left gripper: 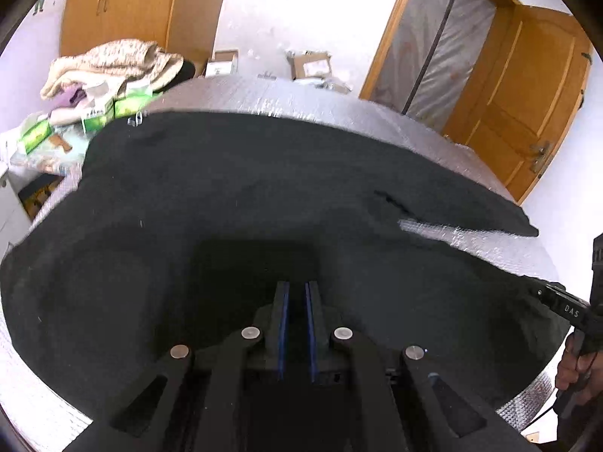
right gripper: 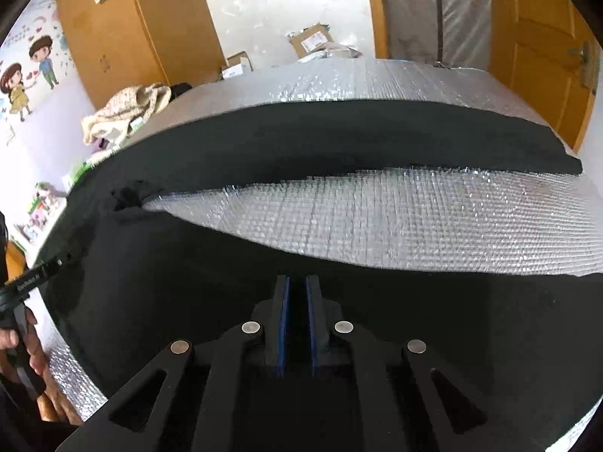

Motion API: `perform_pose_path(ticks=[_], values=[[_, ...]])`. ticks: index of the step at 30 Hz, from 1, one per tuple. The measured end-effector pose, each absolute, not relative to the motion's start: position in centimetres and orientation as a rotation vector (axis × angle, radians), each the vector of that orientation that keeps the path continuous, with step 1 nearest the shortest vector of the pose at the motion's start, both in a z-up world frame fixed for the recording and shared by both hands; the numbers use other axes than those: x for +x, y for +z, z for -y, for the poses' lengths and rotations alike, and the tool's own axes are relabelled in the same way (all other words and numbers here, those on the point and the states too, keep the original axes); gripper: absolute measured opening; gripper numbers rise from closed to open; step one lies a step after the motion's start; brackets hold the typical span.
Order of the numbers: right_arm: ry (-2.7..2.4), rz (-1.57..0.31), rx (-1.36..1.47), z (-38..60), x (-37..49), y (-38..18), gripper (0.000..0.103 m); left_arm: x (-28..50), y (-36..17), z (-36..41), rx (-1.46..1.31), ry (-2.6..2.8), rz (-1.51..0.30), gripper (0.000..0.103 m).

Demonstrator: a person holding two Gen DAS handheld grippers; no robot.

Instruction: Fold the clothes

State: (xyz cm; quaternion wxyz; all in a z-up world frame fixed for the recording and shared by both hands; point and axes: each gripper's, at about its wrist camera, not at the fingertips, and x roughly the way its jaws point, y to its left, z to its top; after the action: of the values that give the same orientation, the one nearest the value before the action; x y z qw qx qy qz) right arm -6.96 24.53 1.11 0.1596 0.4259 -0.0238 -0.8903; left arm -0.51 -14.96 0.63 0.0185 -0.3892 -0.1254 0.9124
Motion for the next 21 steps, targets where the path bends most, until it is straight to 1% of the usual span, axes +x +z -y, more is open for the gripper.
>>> perform_pose_path(ticks=[3, 8, 14, 21], values=[[-2.529, 0.07, 1.168, -23.7, -7.2, 2.2, 0.009, -0.9, 1.1, 15.9, -1.191, 2.879, 0.402, 0.007], [-2.461, 0.061, 1.136, -21.9, -7.4, 2.5, 0.009, -0.5, 1.0, 19.4, -1.217, 2.995, 0.474, 0.007], [-2.378, -0.013, 1.221, -20.0, -7.6, 0.2, 0.009, 0.3, -0.4, 22.8, -1.292, 3.025, 0.587, 0.007], [-2.359, 0.005, 1.154, -19.3, -7.3, 1.4, 0.009, 0.6, 0.0, 21.9, -1.239, 3.009, 0.563, 0.007]])
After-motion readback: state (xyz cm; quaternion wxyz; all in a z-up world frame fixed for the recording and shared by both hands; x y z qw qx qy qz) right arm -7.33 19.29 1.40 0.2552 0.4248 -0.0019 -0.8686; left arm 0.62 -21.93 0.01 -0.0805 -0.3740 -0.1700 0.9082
